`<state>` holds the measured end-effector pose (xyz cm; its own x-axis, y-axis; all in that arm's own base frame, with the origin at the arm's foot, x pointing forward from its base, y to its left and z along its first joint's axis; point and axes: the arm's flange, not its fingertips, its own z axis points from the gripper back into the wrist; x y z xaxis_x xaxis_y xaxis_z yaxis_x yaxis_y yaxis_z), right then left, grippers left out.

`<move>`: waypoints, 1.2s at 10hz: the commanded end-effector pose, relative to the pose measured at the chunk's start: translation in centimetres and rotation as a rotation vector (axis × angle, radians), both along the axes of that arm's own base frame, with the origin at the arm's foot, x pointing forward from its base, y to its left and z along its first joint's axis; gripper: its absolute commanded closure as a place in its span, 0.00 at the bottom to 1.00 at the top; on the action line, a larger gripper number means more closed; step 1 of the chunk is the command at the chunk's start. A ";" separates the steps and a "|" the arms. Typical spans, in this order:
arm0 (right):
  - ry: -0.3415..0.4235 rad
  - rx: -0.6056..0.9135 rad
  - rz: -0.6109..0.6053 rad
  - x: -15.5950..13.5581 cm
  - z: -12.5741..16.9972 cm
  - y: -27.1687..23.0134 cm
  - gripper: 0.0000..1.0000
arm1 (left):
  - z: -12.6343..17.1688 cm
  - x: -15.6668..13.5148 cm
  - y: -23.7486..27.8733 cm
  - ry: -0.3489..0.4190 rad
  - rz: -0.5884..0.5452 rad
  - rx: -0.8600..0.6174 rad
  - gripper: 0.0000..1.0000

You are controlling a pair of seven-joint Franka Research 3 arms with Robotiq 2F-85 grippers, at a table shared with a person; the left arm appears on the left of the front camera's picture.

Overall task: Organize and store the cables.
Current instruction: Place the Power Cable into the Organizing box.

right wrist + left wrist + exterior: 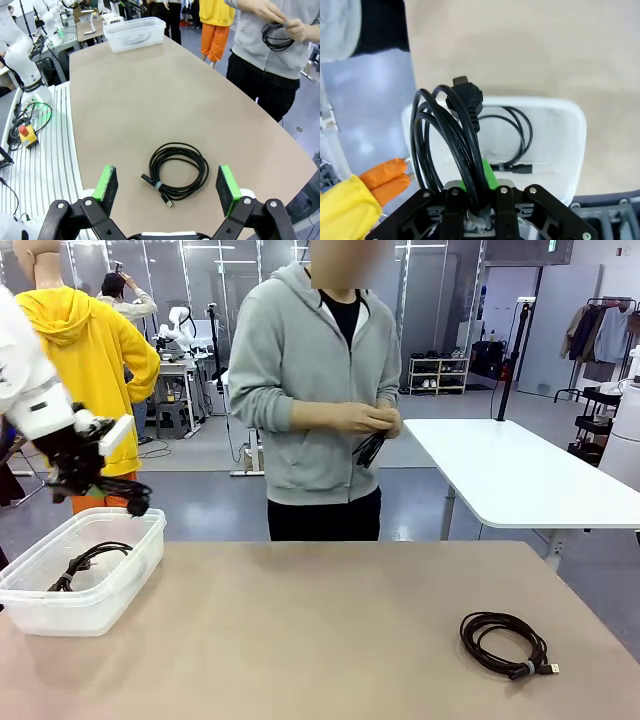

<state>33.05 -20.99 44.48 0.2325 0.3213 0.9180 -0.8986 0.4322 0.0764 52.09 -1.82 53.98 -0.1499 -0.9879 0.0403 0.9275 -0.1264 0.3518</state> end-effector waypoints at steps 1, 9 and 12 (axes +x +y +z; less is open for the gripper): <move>0.010 0.007 -0.029 0.0 0.3 0.4 0.00 | -2.3 0.8 1.8 0.002 0.019 -0.021 0.93; 0.010 0.007 -0.029 0.0 0.3 0.4 0.00 | -11.7 6.9 6.5 0.289 0.187 -0.015 0.88; 0.010 0.007 -0.029 0.0 0.3 0.4 0.00 | -10.9 6.6 6.0 0.292 0.187 0.003 0.46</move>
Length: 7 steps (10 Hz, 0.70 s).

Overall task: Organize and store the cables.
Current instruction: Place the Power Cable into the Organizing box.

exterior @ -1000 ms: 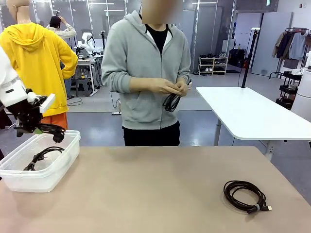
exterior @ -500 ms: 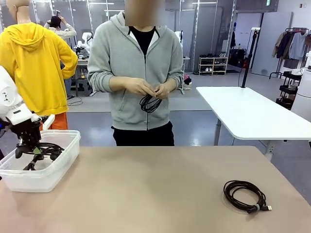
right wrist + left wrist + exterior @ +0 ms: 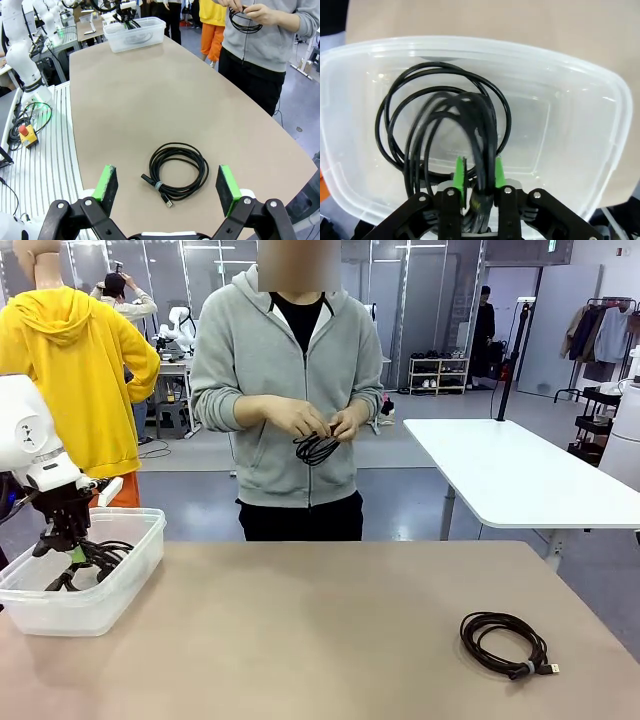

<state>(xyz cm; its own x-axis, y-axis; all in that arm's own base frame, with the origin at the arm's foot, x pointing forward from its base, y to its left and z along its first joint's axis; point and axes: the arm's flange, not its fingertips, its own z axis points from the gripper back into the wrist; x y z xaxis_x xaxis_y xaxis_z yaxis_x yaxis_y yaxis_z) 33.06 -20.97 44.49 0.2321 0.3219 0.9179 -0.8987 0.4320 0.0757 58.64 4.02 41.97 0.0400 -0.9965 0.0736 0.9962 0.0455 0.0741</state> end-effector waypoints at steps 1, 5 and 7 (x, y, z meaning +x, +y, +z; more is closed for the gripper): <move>0.011 0.008 -0.029 0.0 0.3 0.4 0.00 | 1.5 -0.3 0.0 0.010 0.007 0.034 0.40; 0.011 0.008 -0.029 0.0 0.3 0.4 0.00 | 4.1 -2.3 -0.2 0.028 0.068 0.017 0.00; 0.011 0.008 -0.029 0.0 0.3 0.4 0.00 | 5.1 -3.2 -1.4 0.013 0.076 0.043 0.05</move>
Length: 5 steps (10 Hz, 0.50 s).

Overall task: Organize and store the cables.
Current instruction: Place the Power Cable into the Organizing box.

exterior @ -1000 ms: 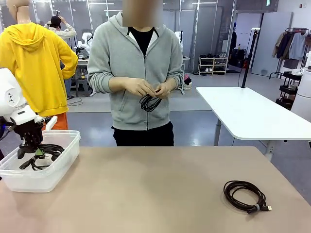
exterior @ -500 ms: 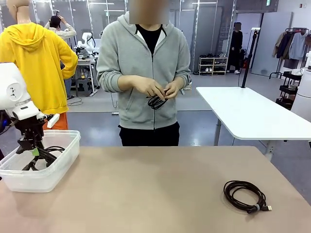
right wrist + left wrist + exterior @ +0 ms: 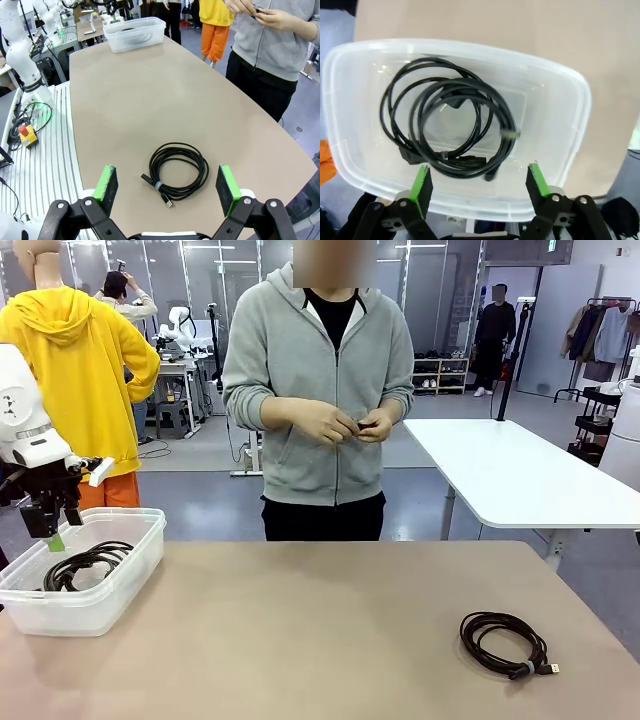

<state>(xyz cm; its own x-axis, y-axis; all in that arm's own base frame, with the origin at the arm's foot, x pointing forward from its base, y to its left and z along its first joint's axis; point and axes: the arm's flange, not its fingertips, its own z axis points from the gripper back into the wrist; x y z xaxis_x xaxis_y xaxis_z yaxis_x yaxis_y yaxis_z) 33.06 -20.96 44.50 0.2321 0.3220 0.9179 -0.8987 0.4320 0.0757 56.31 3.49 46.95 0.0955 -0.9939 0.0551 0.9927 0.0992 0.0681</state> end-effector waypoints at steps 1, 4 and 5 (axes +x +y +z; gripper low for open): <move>0.011 0.008 -0.030 0.0 0.3 0.4 0.00 | 0.3 -1.1 -1.4 0.002 0.023 0.039 0.00; 0.011 0.008 -0.030 0.0 0.3 0.4 0.00 | 0.9 -0.5 -1.3 -0.010 0.013 0.020 0.00; 0.011 0.008 -0.030 0.0 0.3 0.4 0.00 | 0.9 -0.5 -1.3 -0.010 0.013 0.020 0.00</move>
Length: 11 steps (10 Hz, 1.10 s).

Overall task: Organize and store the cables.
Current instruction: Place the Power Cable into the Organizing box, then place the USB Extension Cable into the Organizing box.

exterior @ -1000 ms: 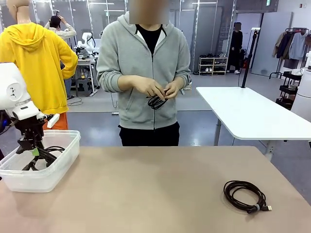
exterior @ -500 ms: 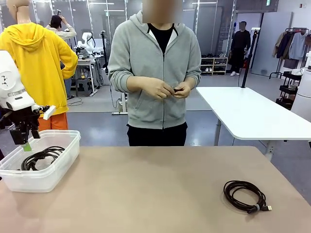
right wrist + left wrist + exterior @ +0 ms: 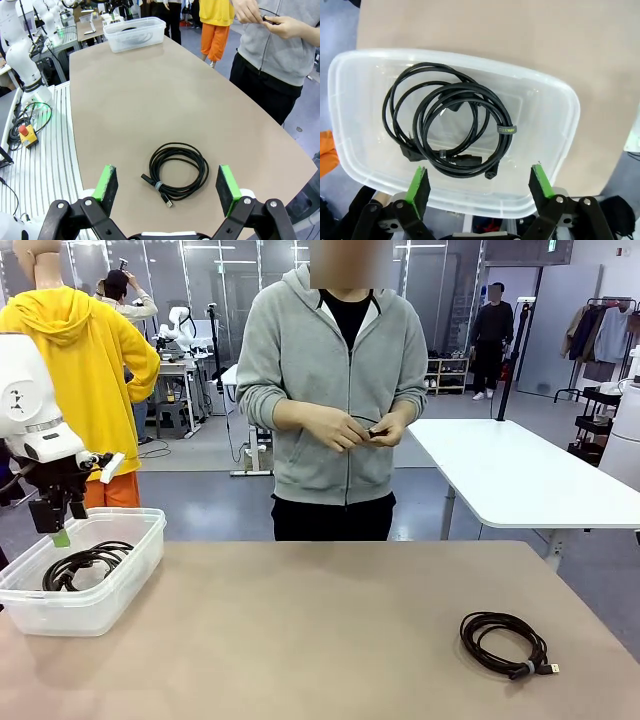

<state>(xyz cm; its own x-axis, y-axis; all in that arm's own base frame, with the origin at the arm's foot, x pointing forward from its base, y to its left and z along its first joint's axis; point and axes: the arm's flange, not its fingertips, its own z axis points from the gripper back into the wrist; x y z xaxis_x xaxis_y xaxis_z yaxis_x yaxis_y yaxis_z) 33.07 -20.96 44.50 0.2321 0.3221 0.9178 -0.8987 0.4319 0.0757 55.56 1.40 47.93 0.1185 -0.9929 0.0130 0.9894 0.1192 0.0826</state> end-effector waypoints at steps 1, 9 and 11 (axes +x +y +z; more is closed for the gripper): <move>0.011 0.008 -0.030 0.0 0.3 0.4 0.00 | -0.1 0.2 0.8 0.000 -0.011 -0.023 0.00; 0.011 0.008 -0.030 0.0 0.3 0.4 0.00 | -0.1 0.2 0.8 0.000 -0.011 -0.023 0.00; 0.011 0.008 -0.030 0.0 0.3 0.4 0.00 | -0.1 0.2 0.8 0.000 -0.011 -0.023 0.00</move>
<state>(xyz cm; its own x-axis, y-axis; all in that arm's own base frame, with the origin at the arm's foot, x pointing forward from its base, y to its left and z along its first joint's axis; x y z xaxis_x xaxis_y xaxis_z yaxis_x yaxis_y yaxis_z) 33.06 -20.96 44.50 0.2320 0.3220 0.9178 -0.8987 0.4320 0.0756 55.60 1.95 47.74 0.1242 -0.9922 0.0138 0.9890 0.1249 0.0790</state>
